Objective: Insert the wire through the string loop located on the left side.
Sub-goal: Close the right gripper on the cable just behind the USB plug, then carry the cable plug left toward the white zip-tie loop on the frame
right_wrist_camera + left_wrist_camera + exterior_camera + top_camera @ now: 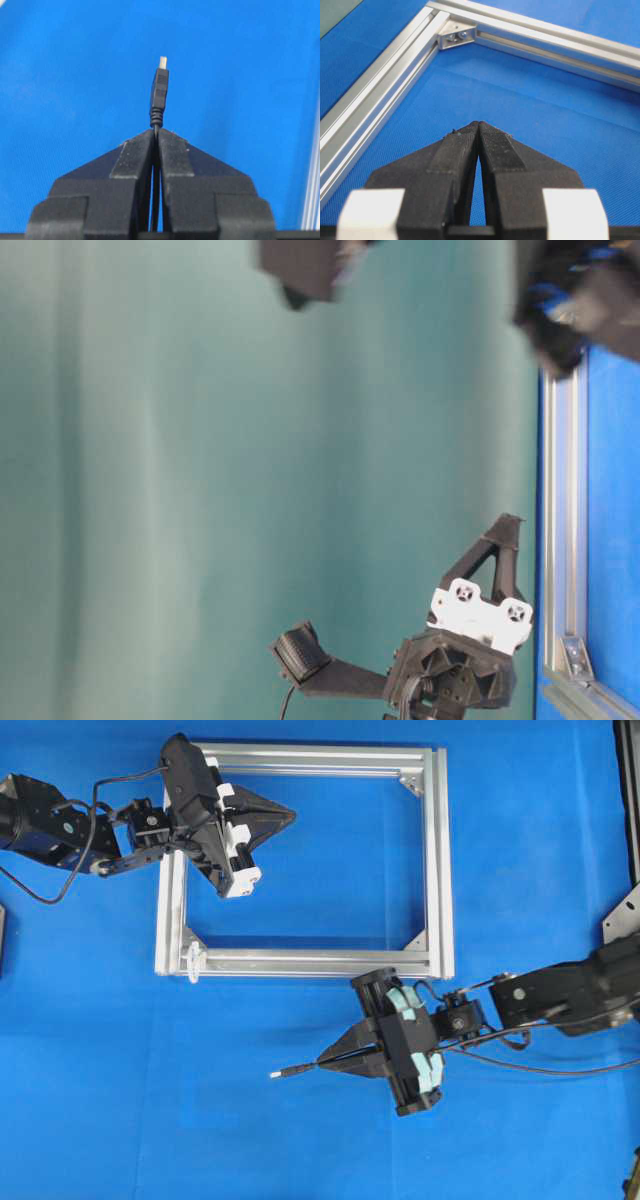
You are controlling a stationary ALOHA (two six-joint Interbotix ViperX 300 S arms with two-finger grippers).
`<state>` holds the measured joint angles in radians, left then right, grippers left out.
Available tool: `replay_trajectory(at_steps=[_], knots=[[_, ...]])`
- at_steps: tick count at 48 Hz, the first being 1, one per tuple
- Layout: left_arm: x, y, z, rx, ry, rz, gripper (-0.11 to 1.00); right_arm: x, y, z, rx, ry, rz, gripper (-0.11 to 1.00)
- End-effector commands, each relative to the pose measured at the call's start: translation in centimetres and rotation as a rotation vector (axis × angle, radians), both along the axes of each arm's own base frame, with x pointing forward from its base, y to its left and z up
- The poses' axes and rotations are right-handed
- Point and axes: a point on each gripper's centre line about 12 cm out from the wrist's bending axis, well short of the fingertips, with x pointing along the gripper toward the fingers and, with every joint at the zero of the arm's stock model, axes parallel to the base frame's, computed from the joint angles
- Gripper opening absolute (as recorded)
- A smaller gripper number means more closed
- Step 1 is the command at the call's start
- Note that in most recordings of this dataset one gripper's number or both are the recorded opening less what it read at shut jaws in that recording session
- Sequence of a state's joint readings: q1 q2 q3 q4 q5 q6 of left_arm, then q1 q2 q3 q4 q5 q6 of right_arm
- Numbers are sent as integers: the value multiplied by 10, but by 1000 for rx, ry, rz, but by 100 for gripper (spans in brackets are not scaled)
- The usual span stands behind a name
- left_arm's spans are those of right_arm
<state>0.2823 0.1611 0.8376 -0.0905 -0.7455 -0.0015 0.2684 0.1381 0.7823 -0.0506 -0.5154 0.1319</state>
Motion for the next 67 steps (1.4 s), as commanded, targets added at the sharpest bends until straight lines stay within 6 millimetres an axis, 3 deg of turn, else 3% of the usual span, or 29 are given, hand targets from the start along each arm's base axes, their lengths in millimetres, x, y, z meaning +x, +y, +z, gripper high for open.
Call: replay_trajectory(at_steps=[1,7,67], knots=[[1,1,16,12,-43,1,0,2,-3,30,15,-52,-11,0],[1,1,15,8,-33,0,0,-1,-4,38,14,-55,-11,0],[1,1,15,5,-33,1,0,-1,-4,37,10,-51,-9,0]])
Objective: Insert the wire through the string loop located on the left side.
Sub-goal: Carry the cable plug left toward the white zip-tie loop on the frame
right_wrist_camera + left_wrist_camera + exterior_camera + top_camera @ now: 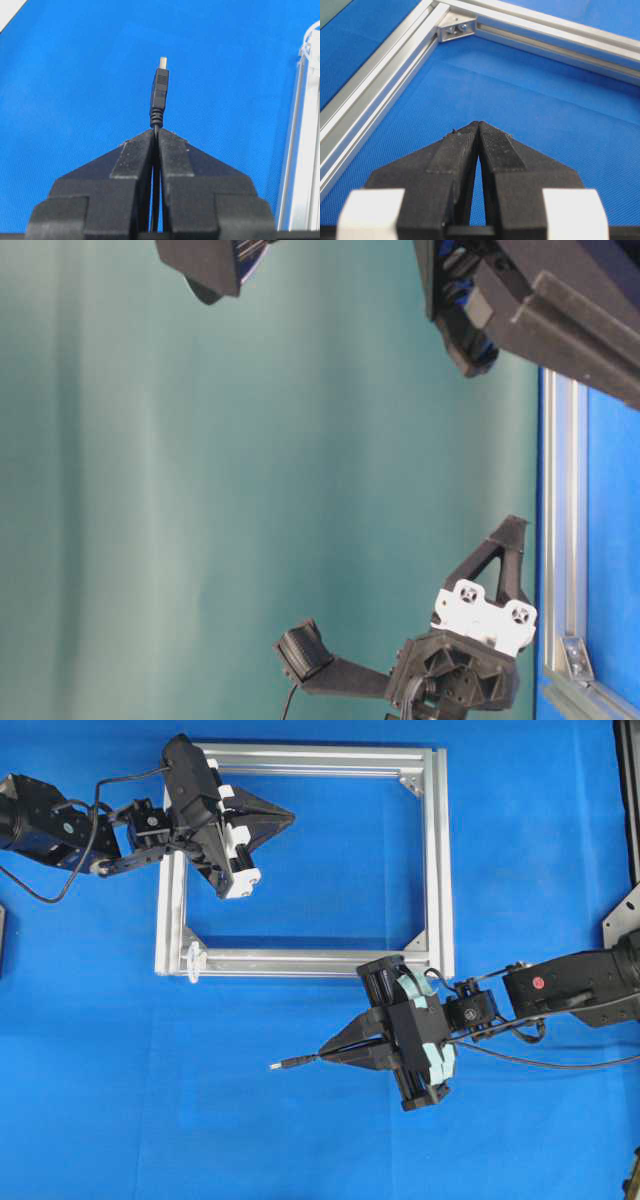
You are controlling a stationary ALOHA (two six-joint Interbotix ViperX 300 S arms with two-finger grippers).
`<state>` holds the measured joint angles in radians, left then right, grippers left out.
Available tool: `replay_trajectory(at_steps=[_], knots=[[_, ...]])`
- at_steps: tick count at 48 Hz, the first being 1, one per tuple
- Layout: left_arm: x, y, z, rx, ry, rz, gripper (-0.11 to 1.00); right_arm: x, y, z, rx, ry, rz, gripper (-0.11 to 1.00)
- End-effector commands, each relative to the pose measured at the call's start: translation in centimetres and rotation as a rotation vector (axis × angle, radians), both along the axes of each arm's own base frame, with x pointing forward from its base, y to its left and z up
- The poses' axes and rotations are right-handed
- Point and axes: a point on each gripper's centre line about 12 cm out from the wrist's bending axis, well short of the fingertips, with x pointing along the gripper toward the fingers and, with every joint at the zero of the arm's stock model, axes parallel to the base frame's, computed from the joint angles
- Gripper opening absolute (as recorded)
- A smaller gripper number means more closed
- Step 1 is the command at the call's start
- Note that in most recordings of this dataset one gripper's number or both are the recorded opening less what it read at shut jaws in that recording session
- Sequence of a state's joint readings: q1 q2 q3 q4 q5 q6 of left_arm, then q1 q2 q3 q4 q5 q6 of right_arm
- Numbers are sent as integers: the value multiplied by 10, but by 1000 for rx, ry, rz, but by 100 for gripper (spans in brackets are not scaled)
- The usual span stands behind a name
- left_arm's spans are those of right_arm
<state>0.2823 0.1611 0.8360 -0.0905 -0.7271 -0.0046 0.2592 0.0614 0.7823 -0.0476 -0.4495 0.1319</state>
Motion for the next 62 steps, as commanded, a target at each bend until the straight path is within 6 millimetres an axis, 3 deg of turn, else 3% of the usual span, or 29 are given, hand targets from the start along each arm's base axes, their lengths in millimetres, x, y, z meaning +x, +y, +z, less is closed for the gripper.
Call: replay_trajectory(at_steps=[1,11,34,52,62], knots=[[1,1,16,14,-46,0,0,2,1,14,7,-41,5,0],[1,1,17,14,-47,0,0,3,-4,13,7,-39,-9,0],[0,0,16,13,-44,0,0,12,-86,9,-28,-27,-213,0],[-1,0,16,11,-43,1,0,13,-89,9,-26,-31,-221,0],[-2,0,16,10,-42,1,0,32,-89,6,-28,-34,-221,0]])
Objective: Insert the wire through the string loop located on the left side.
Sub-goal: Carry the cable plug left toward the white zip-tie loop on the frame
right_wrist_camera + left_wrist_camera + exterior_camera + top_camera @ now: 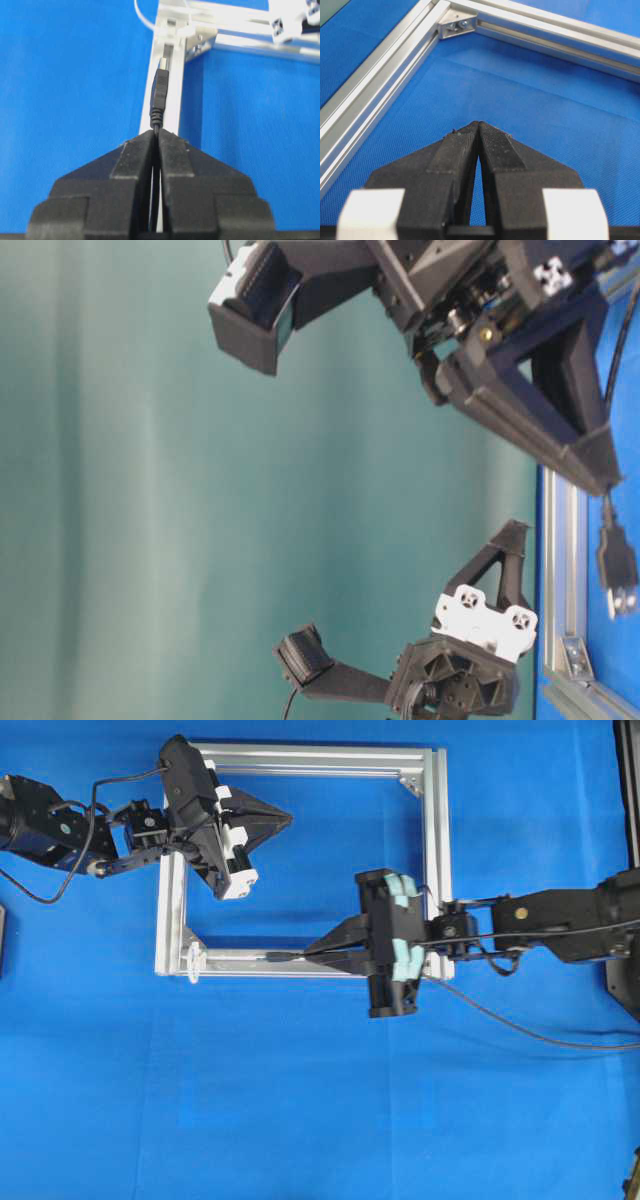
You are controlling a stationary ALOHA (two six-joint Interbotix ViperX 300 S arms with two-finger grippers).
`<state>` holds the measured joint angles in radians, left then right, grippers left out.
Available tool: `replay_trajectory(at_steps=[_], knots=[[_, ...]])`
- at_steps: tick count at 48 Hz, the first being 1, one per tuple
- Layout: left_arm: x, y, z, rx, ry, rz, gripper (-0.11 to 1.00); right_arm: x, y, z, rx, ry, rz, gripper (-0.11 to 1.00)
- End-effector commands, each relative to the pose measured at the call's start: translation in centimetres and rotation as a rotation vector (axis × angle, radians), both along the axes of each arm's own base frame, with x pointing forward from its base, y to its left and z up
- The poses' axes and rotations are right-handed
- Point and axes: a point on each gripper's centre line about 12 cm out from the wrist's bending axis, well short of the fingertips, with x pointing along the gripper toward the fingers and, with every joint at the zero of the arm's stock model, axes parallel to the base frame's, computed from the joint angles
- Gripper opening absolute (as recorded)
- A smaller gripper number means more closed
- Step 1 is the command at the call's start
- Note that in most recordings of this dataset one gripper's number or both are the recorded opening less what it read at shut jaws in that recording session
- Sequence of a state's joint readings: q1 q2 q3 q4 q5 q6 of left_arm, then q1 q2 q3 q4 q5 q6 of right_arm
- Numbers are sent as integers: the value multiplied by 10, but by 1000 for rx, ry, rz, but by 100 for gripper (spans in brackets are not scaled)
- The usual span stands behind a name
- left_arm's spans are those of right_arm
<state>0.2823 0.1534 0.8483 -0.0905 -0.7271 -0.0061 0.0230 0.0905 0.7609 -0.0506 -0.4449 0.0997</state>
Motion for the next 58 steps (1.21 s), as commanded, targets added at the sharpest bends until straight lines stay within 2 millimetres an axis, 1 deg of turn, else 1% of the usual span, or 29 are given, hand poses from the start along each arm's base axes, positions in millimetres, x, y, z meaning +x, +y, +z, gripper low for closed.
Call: replay_trajectory(at_steps=[1,17,29,39,58], knots=[[2,1,16,13,-46,1,0,15,1,11,1,-41,2,0],[2,1,17,15,-48,0,0,53,0,3,-2,-52,-1,0],[1,1,16,12,-48,1,0,72,-2,-3,-5,-62,-5,0],[1,1,16,14,-47,0,0,77,-2,-1,-8,-71,-4,0],[1,1,16,14,-47,0,0,75,-2,-4,-11,-62,-3,0]])
